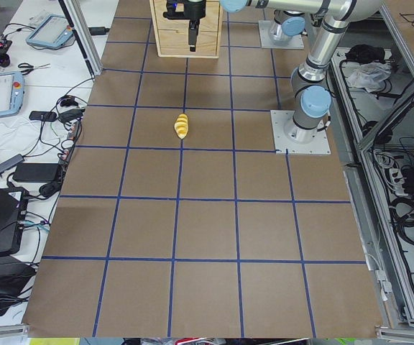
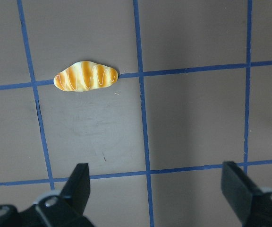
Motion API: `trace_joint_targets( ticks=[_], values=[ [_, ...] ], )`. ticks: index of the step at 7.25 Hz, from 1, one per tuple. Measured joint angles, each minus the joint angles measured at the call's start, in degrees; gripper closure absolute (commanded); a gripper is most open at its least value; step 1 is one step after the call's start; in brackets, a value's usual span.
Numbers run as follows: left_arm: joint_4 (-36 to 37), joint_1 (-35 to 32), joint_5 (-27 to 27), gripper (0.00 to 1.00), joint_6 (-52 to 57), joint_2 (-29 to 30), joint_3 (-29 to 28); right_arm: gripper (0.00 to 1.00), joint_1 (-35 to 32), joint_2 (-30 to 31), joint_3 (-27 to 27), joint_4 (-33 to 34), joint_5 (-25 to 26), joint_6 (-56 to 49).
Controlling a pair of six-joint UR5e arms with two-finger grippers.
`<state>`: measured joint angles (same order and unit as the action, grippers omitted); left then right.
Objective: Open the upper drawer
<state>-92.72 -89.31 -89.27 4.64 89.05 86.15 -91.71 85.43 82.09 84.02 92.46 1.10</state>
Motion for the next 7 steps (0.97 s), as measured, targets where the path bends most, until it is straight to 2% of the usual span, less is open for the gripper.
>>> trace_joint_targets(
  ticks=[7],
  values=[
    [-0.4, 0.5, 0.0, 0.0, 0.1, -0.8, 1.4, 0.0, 0.0, 0.0, 0.0, 0.0, 0.0, 0.0]
  ],
)
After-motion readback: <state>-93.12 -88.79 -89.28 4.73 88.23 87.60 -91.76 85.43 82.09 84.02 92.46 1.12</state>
